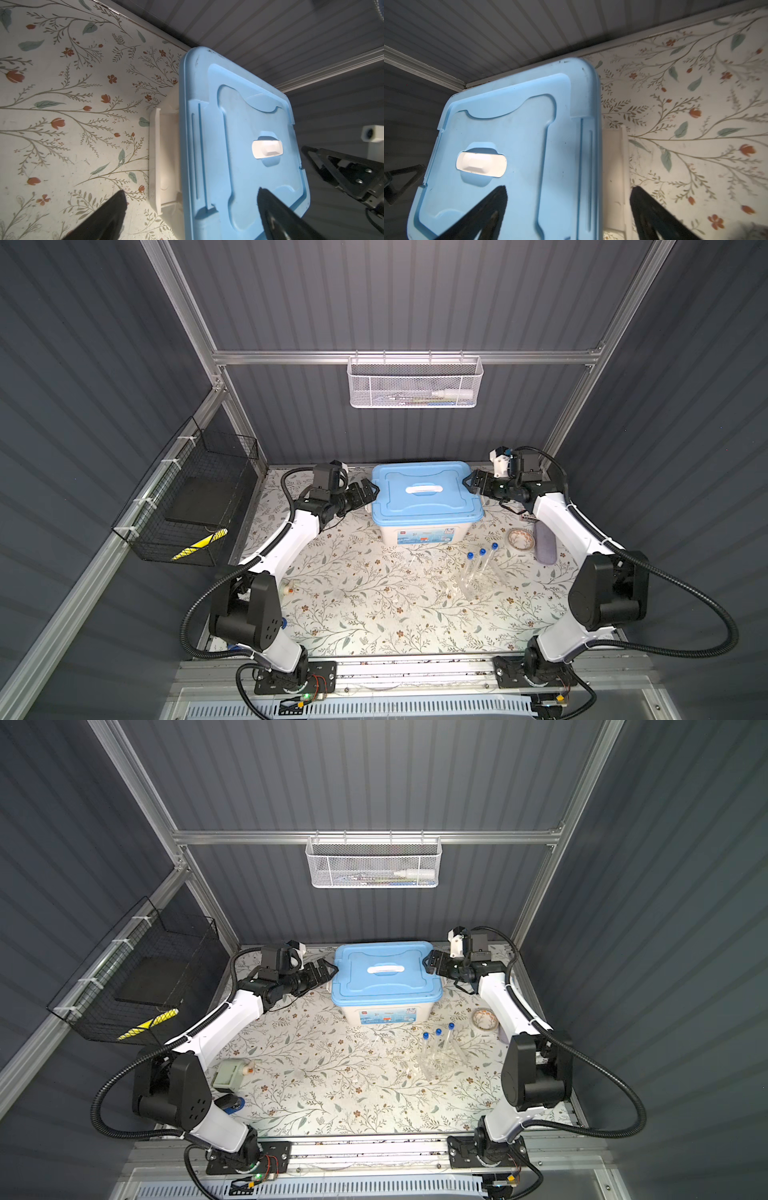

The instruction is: Organize the chemistry lab equipment

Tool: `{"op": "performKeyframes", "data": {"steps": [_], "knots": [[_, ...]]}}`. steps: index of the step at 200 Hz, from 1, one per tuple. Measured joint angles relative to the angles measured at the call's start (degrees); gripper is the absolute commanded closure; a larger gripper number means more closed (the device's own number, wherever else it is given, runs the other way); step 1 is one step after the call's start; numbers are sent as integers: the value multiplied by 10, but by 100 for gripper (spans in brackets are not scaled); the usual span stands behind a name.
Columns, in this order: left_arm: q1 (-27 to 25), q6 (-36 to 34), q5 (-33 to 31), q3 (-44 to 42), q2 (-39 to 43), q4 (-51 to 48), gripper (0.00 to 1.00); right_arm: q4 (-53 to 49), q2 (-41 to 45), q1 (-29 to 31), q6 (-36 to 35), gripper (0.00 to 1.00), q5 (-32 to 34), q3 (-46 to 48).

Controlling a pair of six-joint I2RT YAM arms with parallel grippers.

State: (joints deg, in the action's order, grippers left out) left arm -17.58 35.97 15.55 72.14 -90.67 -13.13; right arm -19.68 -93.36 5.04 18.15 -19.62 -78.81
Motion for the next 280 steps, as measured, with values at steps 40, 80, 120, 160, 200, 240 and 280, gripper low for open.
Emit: {"op": "performKeyframes", "data": {"steps": [40,80,120,160,200,240,280], "knots": [[2,0,-4,-1,0,-4,0,12,16,-32,-6,1,-19,27],[5,2,41,-14,-20,33,0,37,8,-58,10,1,-83,70],[5,9,86,-25,-52,62,0,75,-16,-67,37,1,-135,87],[8,27,122,-40,-67,97,0,108,-29,-69,68,1,-173,100],[9,49,146,-44,-76,132,0,150,-42,-69,103,2,-209,111],[9,66,157,-49,-76,157,1,177,-47,-69,134,4,-232,121],[9,78,158,-50,-75,163,4,184,-40,-69,142,6,-237,122]]}}
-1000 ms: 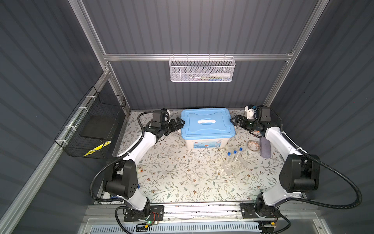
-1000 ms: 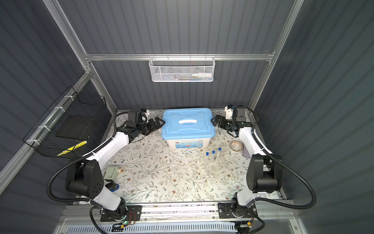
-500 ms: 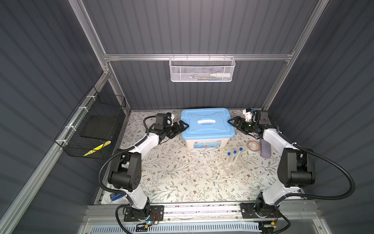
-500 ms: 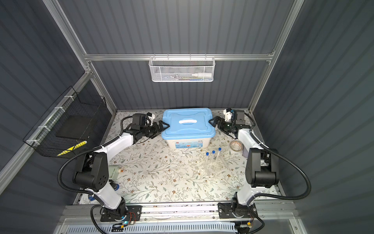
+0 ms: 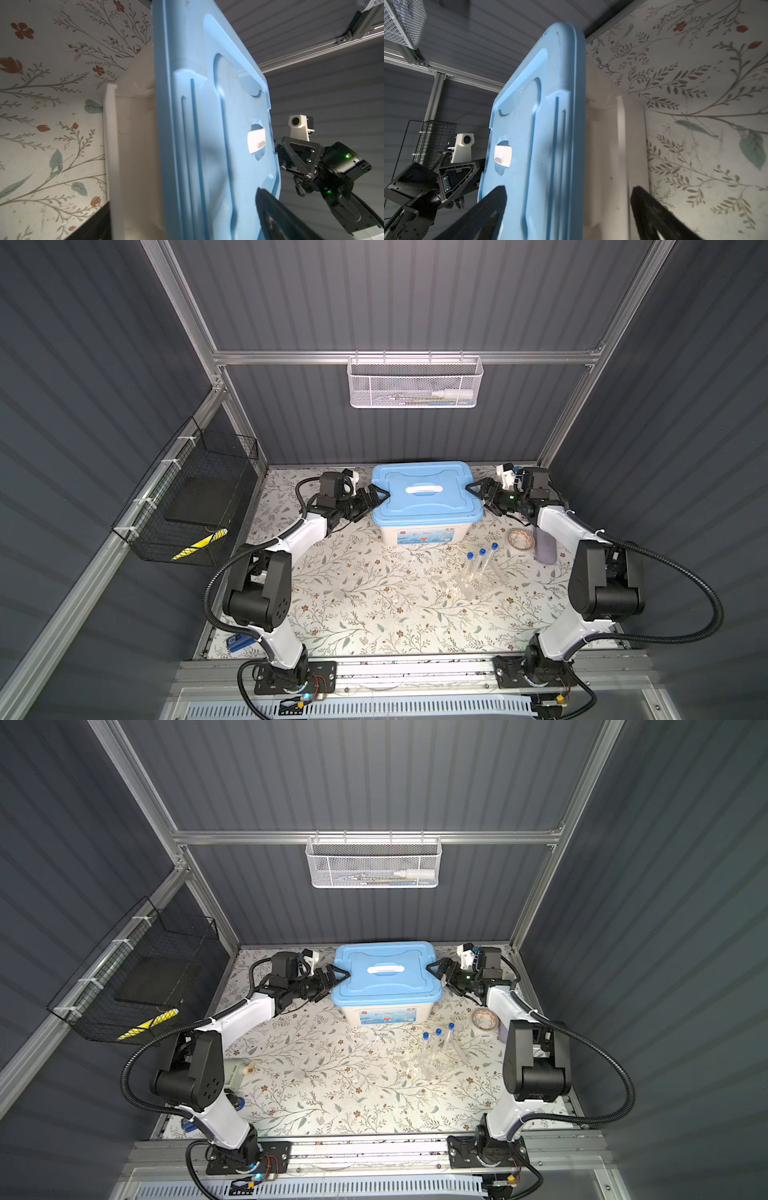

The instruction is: Organize the chemistry lab equipment

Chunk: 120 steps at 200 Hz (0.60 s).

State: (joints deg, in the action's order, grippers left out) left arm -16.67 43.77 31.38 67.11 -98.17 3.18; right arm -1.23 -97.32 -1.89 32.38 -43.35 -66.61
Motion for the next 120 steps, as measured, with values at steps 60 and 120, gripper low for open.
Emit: {"op": "performKeyframes", "data": {"steps": [60,120], "knots": [[0,2,-8,0,12,-8,4,-5,31,-1,-3,7,11,0],[2,2,-16,0,22,-15,6,-23,37,9,-15,8,18,-1]]}}
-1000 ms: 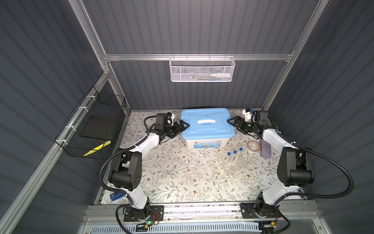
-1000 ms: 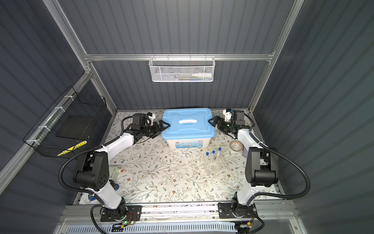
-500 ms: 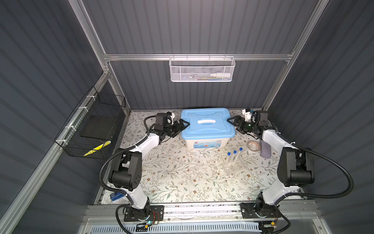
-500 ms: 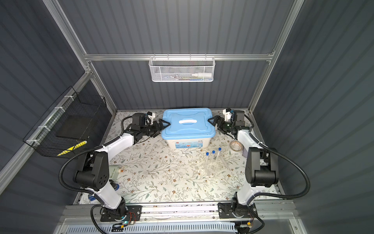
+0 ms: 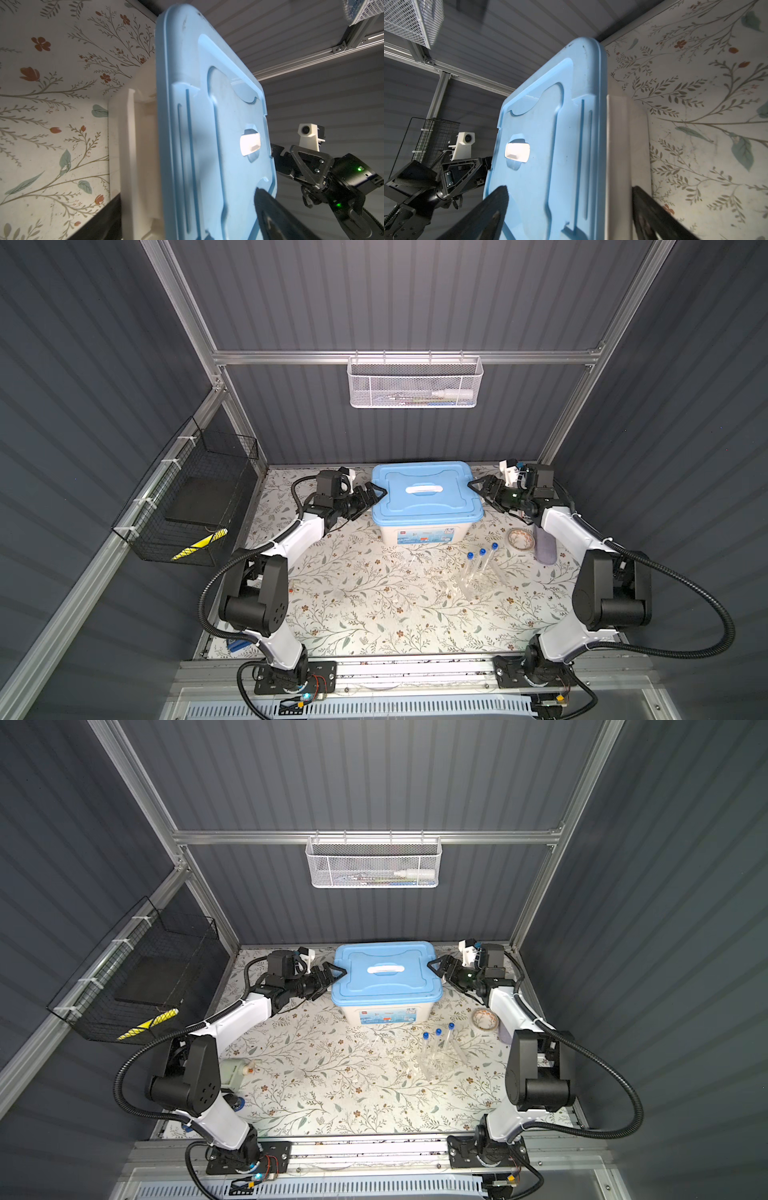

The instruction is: Organize the chemistry lab equipment

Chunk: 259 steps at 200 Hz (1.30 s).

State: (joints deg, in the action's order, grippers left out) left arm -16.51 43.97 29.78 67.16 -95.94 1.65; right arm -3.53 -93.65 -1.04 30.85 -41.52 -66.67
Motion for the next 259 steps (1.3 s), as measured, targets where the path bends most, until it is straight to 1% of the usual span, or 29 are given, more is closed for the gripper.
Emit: {"op": "performKeyframes", "data": {"steps": [69,126,259], "knots": [[0,-2,-7,11,23,-17,8,-22,16,15,-13,7,30,-5],[-2,-2,-7,15,23,-18,11,-38,22,26,-24,9,52,-13],[-12,-2,-32,30,23,-33,16,-91,32,57,-54,10,123,-37]]}}
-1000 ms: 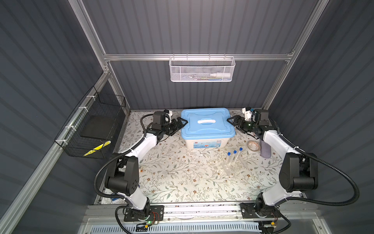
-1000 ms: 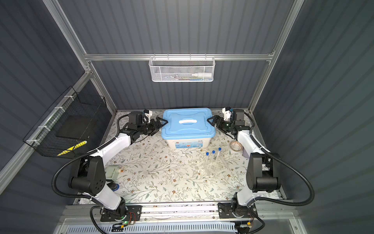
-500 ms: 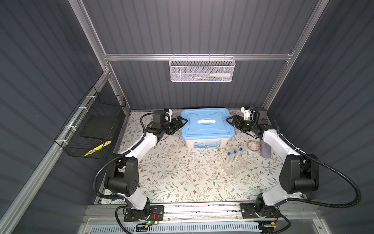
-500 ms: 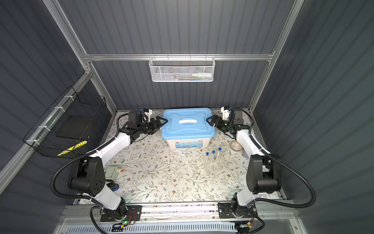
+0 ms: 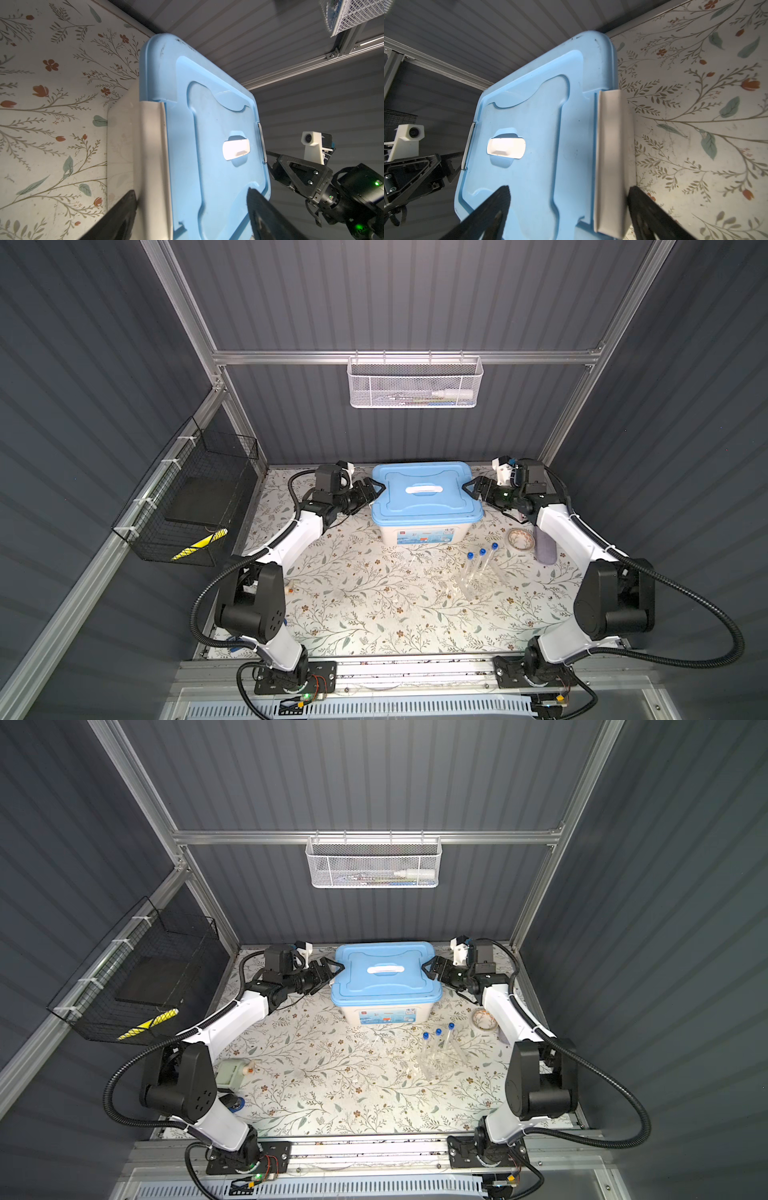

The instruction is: Organize the chemistry lab equipment

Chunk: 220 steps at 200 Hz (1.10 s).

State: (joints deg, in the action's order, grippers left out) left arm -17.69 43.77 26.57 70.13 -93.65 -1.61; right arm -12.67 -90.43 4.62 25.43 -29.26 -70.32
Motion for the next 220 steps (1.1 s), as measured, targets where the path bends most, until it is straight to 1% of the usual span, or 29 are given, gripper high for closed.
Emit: {"op": "performKeyframes", "data": {"steps": [45,83,111,146,164,195,220], "knots": [[-7,0,-13,11,0,2,17,-12,8,7,-4,10,10,-16],[-27,0,4,19,-1,12,17,-10,12,33,-4,10,-13,-30],[-35,0,16,19,-4,17,17,-12,12,35,-4,10,-16,-30],[-35,-3,16,21,-5,18,14,-21,18,35,-16,8,-10,-30],[-35,-11,13,26,-5,10,10,-24,28,33,-22,6,-5,-30],[-35,-27,-6,30,-2,-9,4,-19,56,24,-27,3,10,-27],[-35,-39,-27,30,9,-27,2,-10,80,5,-31,2,25,-12]]}}
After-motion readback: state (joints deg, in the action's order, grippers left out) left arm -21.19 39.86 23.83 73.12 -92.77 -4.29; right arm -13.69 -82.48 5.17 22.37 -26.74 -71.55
